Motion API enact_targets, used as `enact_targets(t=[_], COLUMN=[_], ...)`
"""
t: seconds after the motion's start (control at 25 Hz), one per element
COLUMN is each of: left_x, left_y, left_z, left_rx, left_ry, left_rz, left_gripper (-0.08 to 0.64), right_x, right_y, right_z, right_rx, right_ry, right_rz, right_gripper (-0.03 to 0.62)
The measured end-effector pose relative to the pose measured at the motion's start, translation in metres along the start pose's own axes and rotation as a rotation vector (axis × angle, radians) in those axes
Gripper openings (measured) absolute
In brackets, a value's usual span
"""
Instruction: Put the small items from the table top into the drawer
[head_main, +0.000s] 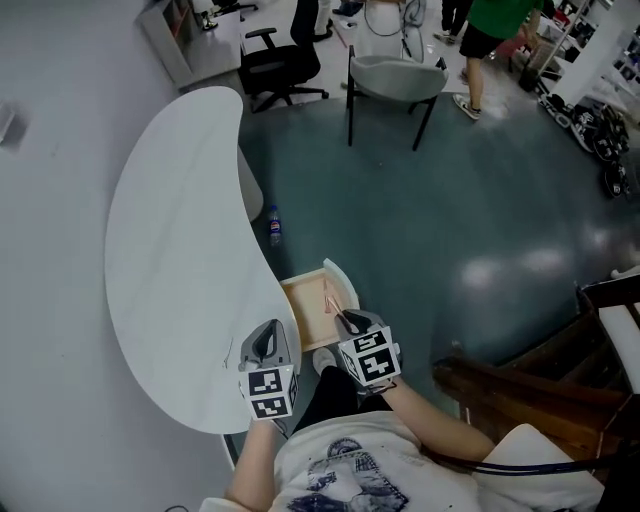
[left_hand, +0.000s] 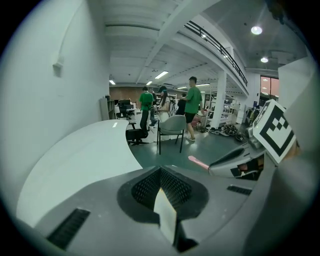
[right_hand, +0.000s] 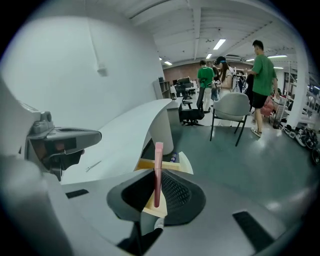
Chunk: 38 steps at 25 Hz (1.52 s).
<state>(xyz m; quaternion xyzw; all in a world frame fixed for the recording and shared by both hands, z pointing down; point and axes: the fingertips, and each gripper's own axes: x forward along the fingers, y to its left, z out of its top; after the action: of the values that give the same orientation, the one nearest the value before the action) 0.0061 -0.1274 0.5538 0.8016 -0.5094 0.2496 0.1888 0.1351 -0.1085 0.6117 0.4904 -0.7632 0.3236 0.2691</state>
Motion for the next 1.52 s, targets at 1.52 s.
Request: enact_targets(t=[1.52], left_x=[0.131], left_y=[0.054], left_z=[-0.055], left_rx=[-0.026], left_ry=[0.139], left_rz=[-0.071], left_gripper=[0.025], right_x=[0.221], right_y=[-0.028], right_z=[-0.077], right_rx=[0.083], right_ry=[0.337], right_rz=[-0.045], right_gripper=[0.060])
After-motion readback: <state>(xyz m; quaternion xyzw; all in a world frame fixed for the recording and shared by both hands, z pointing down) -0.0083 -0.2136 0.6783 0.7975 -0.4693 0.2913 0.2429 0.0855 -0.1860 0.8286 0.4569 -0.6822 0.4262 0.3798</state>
